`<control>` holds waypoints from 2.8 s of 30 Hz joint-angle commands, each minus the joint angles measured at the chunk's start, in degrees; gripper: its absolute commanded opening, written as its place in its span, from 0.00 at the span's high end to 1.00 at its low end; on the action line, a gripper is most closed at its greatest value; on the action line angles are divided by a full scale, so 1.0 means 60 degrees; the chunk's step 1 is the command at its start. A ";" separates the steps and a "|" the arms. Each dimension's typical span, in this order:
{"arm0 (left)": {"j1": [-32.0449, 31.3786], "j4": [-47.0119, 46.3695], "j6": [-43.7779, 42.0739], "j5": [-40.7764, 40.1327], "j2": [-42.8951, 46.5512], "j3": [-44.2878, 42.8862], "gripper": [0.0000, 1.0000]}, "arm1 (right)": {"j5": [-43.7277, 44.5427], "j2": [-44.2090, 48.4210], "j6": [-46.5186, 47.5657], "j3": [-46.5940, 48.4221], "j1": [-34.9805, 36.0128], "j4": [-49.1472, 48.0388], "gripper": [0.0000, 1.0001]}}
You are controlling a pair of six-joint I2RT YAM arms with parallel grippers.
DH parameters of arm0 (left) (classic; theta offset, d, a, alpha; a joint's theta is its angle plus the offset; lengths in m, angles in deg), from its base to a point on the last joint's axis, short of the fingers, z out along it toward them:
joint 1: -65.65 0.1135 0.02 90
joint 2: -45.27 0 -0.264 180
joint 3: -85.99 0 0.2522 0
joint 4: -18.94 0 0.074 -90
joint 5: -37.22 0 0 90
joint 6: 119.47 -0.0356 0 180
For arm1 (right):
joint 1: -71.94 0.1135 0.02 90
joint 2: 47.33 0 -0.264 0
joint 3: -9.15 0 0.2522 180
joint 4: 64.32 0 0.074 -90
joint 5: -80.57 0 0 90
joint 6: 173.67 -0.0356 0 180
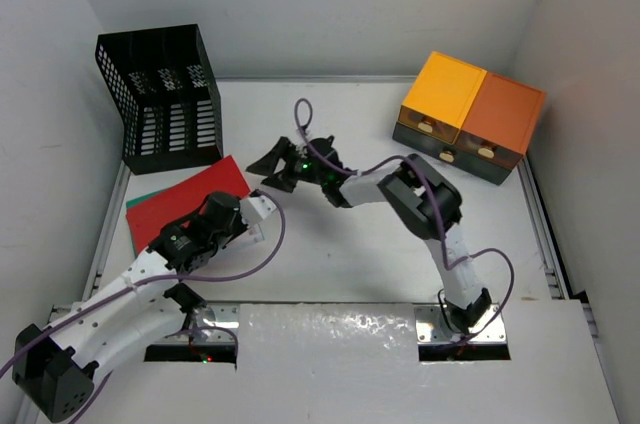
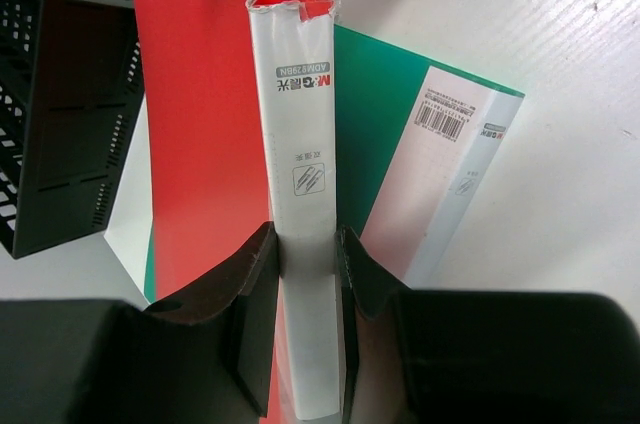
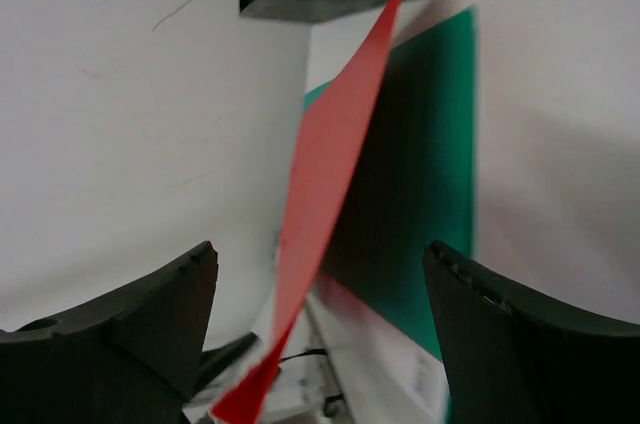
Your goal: Organize the desk
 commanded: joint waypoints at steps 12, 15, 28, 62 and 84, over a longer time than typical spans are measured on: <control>-0.0003 -0.0199 -0.0229 0.0282 0.0345 0.0156 1.00 | -0.0880 -0.2015 -0.2077 0.2474 0.1341 -0.0365 0.80; -0.0003 -0.0082 -0.0214 0.0356 0.0374 0.0213 1.00 | -0.0777 -0.2147 -0.2386 0.2168 0.1371 -0.0789 1.00; -0.0003 -0.1268 -0.0609 -0.2383 0.0344 0.1767 0.31 | -0.0280 -0.0875 -0.4598 -0.0833 0.1693 -0.3558 1.00; 0.0027 -0.1254 0.0621 -0.0465 0.1635 -0.2100 1.00 | 0.1154 0.4004 -0.0294 -0.4702 0.0552 -0.3415 0.01; 0.0027 -0.2880 0.0840 -0.1694 0.0053 -0.4003 1.00 | 0.4906 0.7812 0.6327 -0.4732 -0.0152 0.2856 0.01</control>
